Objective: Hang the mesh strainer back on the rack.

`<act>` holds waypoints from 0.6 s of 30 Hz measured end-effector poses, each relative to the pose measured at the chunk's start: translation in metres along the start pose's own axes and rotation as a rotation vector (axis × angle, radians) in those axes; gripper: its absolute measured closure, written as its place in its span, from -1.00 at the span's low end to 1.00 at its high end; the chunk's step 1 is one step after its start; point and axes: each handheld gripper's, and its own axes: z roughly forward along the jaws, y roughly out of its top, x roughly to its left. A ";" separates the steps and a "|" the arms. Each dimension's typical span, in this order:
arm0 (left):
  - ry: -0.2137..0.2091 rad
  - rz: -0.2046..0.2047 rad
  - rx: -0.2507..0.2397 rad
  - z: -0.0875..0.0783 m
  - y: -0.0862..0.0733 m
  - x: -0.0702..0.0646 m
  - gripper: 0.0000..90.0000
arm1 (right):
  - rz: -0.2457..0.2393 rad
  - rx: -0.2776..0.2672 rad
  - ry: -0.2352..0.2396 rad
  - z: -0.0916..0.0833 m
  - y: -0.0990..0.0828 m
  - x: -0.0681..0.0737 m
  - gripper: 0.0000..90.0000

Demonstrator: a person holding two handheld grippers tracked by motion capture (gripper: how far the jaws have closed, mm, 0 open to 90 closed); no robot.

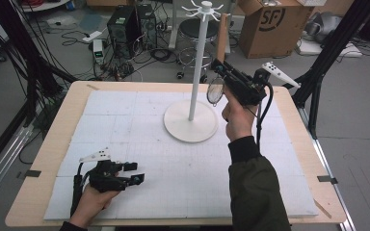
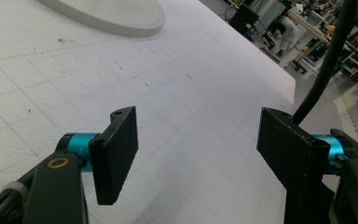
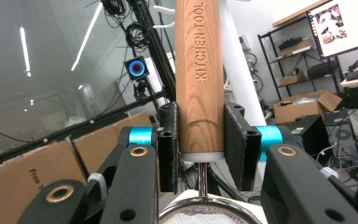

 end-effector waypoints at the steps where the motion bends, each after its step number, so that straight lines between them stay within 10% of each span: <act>1: 0.000 -0.001 0.000 0.000 0.000 0.000 -0.34 | 0.005 -0.003 0.004 0.001 0.000 -0.001 0.53; 18: -0.006 -0.005 0.001 -0.002 0.000 0.000 -0.34 | 0.006 -0.021 0.003 0.001 0.007 -0.006 0.53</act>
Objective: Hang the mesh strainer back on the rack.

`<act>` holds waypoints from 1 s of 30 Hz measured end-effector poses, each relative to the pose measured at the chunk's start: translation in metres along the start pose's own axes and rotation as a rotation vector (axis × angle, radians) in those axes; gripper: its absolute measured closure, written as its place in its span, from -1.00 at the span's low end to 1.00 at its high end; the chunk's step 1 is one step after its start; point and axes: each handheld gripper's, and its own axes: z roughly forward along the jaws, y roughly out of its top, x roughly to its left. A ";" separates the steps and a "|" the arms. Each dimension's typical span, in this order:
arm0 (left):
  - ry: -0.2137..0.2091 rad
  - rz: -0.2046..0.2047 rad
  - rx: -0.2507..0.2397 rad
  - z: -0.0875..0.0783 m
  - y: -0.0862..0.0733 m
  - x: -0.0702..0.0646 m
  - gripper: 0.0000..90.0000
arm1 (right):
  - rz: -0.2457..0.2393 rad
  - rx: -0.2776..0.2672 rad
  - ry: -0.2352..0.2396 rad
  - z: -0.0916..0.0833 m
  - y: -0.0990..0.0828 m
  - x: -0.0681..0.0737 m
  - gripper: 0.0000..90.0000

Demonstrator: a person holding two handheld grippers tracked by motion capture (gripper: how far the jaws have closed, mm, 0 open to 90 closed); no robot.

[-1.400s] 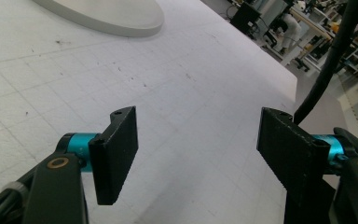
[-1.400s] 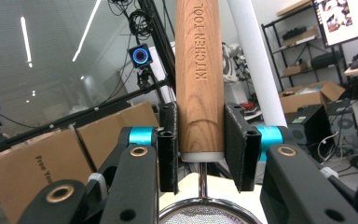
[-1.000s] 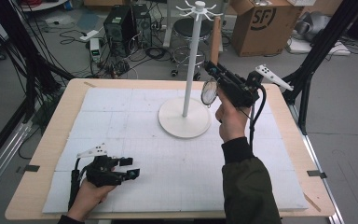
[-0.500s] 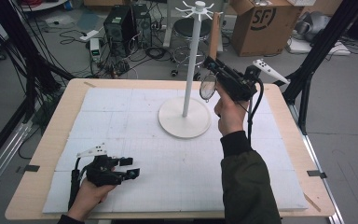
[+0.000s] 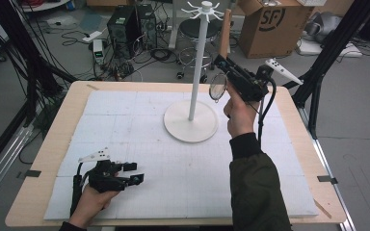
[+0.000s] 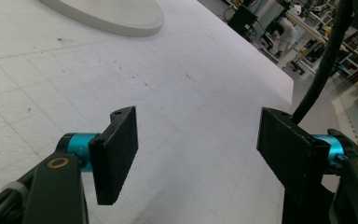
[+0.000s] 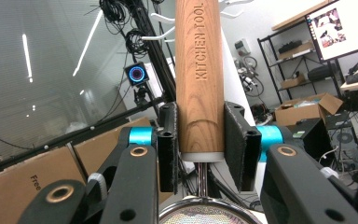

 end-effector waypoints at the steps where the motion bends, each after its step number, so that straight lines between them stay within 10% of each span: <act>1: -0.001 -0.002 -0.001 0.000 0.000 0.000 -0.34 | -0.002 -0.003 -0.004 0.000 0.000 0.000 0.53; 30: 0.002 -0.002 0.000 -0.001 0.000 0.001 -0.34 | 0.051 0.000 0.024 0.003 0.006 -0.014 0.53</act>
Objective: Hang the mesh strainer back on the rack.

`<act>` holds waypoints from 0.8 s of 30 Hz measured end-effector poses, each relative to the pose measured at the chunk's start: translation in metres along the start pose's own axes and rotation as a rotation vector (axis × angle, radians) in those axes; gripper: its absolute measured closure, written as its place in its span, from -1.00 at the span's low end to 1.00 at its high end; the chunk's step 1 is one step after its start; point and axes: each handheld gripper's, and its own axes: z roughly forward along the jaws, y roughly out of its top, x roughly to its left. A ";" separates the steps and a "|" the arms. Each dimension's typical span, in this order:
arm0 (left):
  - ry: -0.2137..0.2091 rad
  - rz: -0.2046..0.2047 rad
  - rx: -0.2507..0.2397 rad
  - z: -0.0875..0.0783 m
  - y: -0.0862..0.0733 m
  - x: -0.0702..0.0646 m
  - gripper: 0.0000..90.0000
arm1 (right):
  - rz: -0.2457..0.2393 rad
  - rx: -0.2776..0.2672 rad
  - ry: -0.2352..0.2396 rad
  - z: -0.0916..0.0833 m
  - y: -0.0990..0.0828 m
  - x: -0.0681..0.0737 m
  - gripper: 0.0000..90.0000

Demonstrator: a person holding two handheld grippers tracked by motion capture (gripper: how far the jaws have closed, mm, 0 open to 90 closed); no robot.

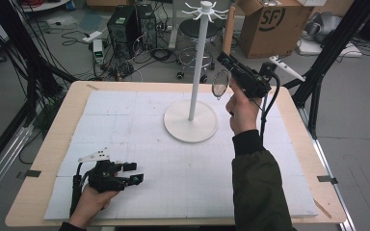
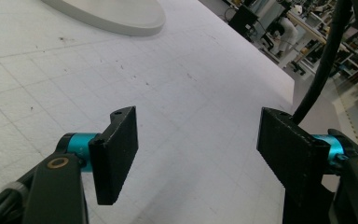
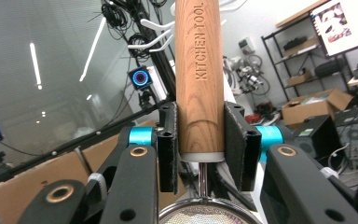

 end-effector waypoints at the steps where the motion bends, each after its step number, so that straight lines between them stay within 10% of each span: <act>1: 0.000 0.001 0.001 0.000 0.000 0.000 -0.34 | 0.001 0.001 -0.003 0.001 0.000 0.000 0.53; 24: -0.002 0.005 -0.004 -0.001 0.000 -0.002 -0.34 | -0.023 0.057 0.006 0.012 -0.011 0.010 0.53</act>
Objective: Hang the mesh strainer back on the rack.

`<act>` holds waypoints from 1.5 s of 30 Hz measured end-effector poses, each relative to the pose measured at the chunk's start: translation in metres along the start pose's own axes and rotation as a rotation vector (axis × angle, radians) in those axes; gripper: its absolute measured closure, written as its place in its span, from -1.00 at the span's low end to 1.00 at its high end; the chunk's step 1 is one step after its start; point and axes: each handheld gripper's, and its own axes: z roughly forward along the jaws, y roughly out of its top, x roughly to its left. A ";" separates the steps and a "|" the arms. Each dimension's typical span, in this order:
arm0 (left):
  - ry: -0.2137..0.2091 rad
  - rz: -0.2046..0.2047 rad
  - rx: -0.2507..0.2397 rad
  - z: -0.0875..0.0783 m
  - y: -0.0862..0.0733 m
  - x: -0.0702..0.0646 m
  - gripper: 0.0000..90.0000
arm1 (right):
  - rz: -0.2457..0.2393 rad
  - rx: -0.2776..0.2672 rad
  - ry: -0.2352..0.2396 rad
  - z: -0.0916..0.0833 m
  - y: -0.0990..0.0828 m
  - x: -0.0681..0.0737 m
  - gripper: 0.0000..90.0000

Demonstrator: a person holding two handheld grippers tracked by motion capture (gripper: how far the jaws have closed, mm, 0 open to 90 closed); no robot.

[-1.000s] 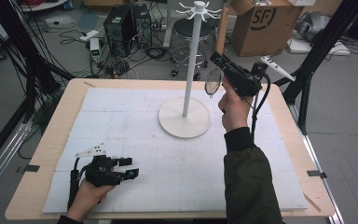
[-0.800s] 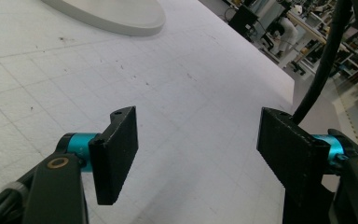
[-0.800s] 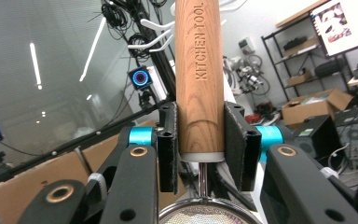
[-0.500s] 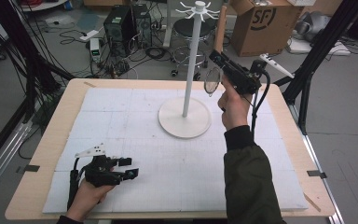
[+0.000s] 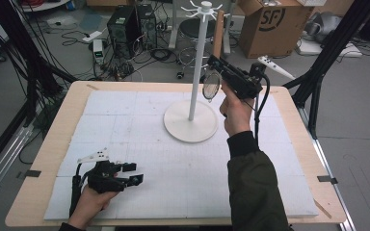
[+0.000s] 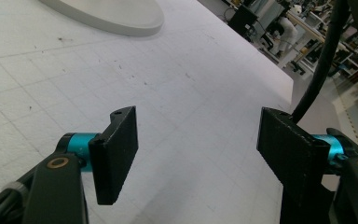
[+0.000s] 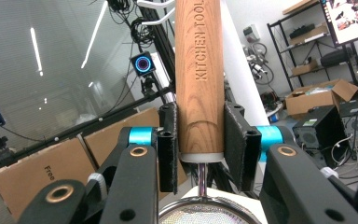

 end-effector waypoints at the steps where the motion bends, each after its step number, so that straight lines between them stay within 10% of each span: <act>1: 0.001 -0.001 0.000 0.000 0.000 0.000 -0.34 | 0.000 0.007 0.000 0.000 0.000 0.001 0.53; 45: -0.002 0.008 0.005 0.001 0.000 -0.003 -0.34 | -0.156 0.118 -0.159 0.005 0.008 0.021 0.53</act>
